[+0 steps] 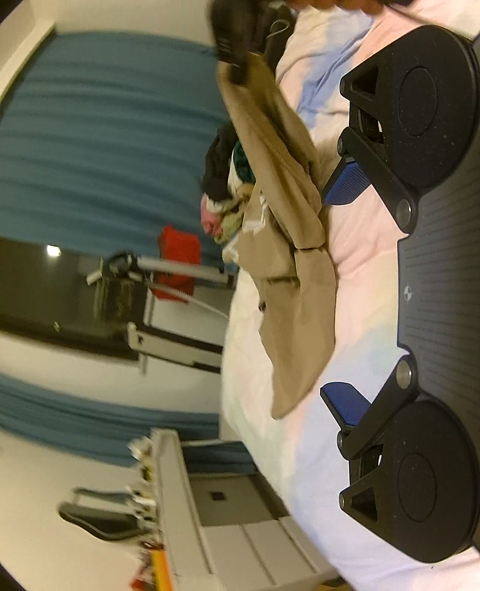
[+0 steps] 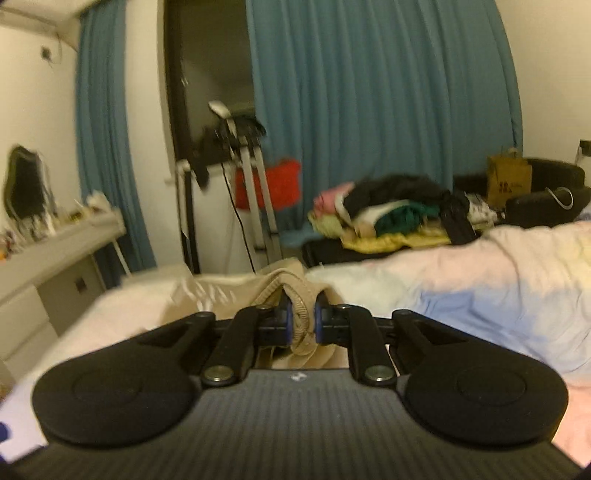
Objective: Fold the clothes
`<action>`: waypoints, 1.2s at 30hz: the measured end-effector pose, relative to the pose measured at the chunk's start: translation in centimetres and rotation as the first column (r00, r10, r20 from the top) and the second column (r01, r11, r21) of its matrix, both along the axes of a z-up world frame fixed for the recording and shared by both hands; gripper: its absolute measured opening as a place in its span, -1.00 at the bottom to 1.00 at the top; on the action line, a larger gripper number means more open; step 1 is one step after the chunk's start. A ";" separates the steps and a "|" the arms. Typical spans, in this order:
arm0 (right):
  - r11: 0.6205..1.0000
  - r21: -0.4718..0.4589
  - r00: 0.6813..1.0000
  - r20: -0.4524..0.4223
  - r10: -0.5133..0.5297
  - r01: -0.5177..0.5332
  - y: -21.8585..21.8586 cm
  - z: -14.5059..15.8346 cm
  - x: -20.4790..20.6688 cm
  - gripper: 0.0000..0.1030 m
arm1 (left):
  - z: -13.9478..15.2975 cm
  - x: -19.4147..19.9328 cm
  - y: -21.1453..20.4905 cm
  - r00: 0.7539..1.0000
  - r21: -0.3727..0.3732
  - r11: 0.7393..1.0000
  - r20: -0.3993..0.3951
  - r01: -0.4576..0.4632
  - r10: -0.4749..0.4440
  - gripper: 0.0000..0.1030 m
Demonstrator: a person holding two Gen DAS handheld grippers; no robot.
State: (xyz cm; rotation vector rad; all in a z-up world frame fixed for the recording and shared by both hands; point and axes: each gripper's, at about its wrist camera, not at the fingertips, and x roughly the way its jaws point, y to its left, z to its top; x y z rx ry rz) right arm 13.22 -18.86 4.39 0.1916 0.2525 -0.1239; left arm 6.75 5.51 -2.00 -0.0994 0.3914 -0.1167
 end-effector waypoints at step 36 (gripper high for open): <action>0.895 0.328 0.948 0.200 0.246 -0.301 -8.1 -1.7 -7.2 -0.72 | -8.0 3.7 -14.6 0.982 0.266 0.953 0.077 0.146 -0.172 -0.77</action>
